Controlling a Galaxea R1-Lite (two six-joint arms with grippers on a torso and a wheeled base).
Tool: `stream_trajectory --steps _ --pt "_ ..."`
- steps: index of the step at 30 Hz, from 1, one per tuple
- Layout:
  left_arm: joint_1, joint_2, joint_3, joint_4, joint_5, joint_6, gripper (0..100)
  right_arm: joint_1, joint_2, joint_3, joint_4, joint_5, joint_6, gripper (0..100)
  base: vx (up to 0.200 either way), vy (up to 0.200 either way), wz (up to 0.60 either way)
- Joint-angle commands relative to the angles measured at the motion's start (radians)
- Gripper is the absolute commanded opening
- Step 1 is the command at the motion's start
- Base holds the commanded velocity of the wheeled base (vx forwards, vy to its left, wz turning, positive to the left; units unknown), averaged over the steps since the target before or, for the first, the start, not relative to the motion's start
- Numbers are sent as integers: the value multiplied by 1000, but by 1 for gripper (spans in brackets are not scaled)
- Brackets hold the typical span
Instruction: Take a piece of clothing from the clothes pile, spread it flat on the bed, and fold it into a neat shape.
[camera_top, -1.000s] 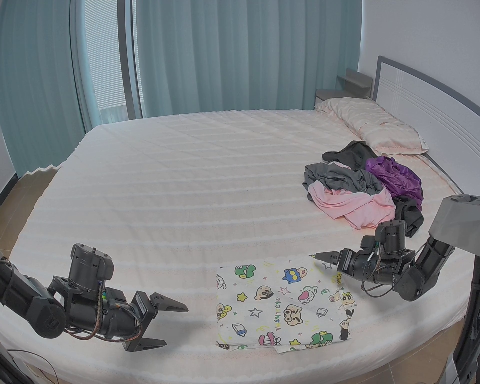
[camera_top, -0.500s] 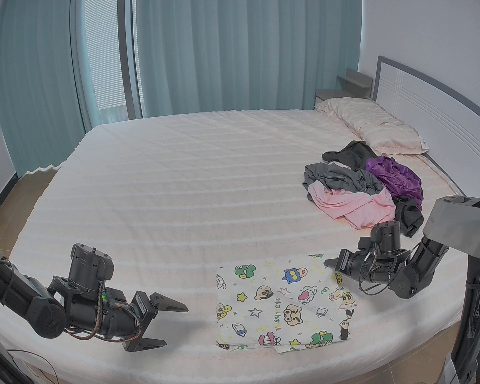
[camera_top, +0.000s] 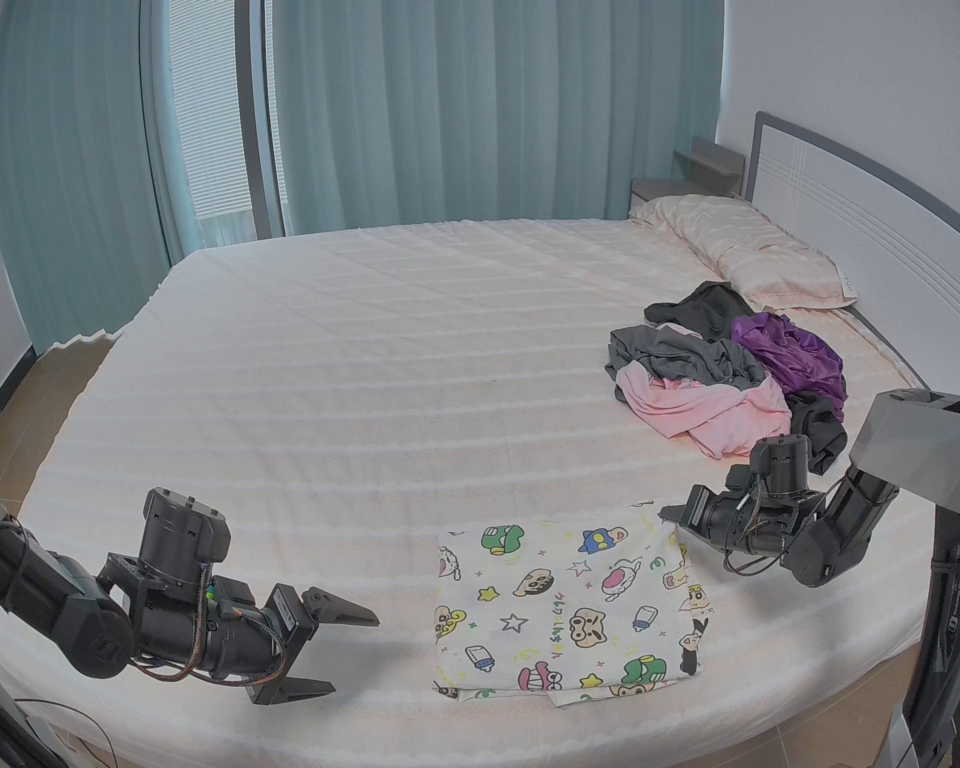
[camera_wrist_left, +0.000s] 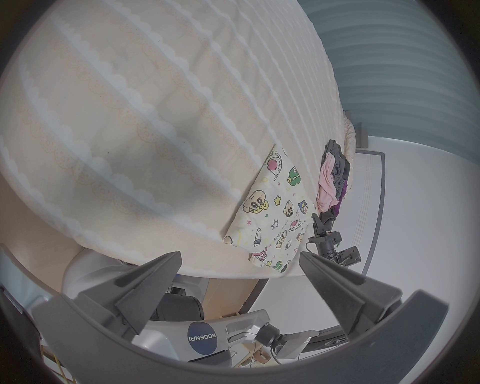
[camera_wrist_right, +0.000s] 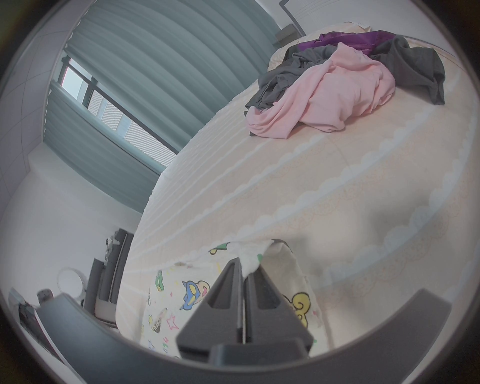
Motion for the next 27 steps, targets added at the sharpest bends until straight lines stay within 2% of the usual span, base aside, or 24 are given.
stream_trajectory --steps 1,7,8,14,22,27 --pt "0 3 2 0 0 0 100 -7 21 -35 0 1 34 0 0 0 0" --pt "-2 3 0 0 0 1 100 -9 21 -35 9 3 37 0 0 0 0" --pt "-2 3 0 0 0 1 100 -9 21 -35 11 3 39 100 0 0 0" --pt "-2 3 2 0 0 1 100 -18 8 -19 9 3 40 100 0 0 0" --pt "-2 3 0 0 0 1 100 -9 -147 149 8 3 40 100 0 0 0" --pt "-2 4 0 0 0 1 100 85 -262 372 -2 17 51 100 0 0 0"
